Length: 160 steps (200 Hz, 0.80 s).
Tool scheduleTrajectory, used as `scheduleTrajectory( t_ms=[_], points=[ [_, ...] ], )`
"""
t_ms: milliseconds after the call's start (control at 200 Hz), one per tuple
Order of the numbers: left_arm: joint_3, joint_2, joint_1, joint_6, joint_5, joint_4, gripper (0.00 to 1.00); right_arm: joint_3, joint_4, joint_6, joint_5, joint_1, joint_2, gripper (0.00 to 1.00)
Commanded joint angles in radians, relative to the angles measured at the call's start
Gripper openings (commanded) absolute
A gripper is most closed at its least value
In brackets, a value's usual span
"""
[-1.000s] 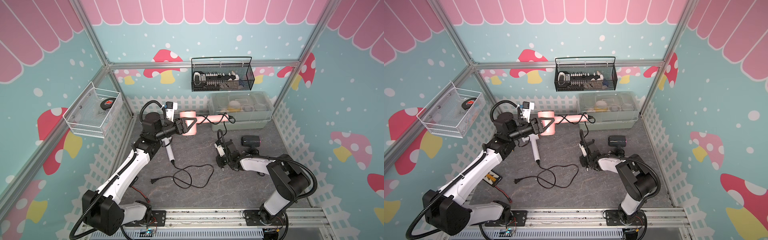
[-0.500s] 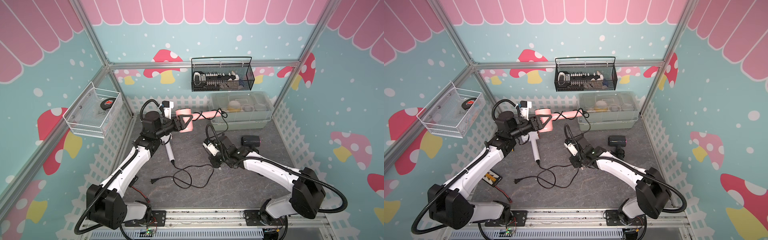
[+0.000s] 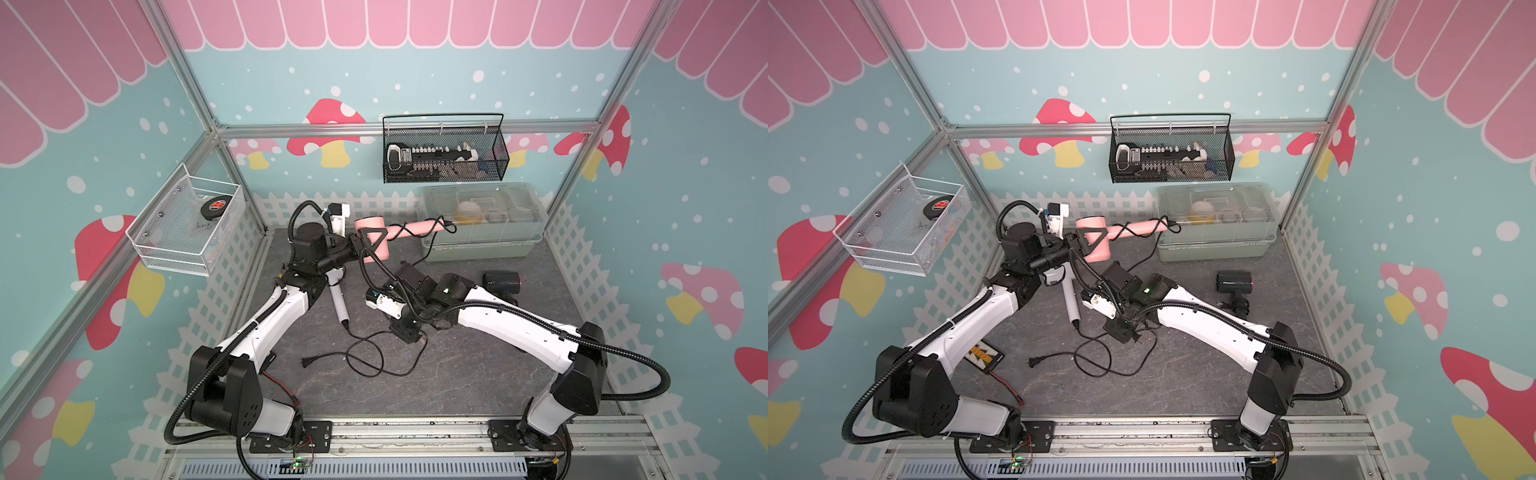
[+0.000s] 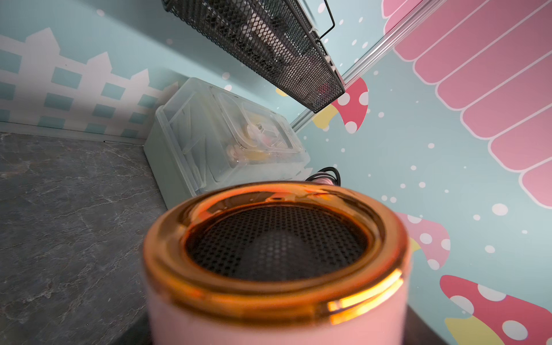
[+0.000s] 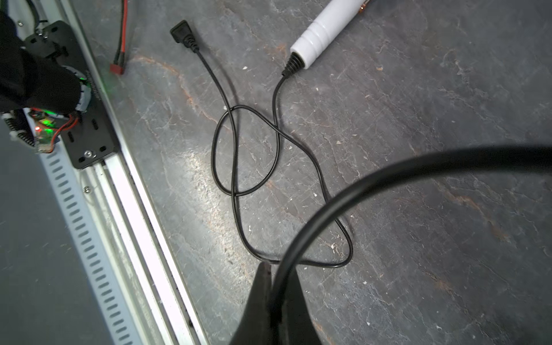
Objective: Wrap the cord around the hair dryer
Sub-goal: Wrap the power cord around the hair dryer.
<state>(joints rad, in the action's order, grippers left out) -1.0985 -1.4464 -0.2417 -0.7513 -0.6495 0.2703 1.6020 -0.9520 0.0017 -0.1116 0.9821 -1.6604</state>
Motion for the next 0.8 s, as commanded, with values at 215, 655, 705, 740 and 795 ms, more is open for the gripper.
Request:
scheduleTrajectory(
  t_ms=[215,655,705,740,795],
  points=[
    [0.053,0.014,0.062,-0.230,-0.154,0.355,0.00,-0.289,0.060,-0.091,0.096,-0.071,0.072,0.00],
    [0.175,0.074,0.075,-0.463,-0.261,0.588,0.00,-0.509,0.454,-0.127,0.069,-0.445,0.096,0.00],
    [0.197,0.090,0.075,-0.470,-0.267,0.592,0.00,-0.496,0.468,-0.133,0.070,-0.489,0.089,0.00],
    [0.214,0.105,0.074,-0.464,-0.268,0.584,0.00,-0.482,0.472,-0.137,0.068,-0.518,0.083,0.00],
    [0.235,0.132,0.077,-0.428,-0.267,0.533,0.00,-0.457,0.470,-0.147,0.060,-0.559,0.077,0.00]
  ],
)
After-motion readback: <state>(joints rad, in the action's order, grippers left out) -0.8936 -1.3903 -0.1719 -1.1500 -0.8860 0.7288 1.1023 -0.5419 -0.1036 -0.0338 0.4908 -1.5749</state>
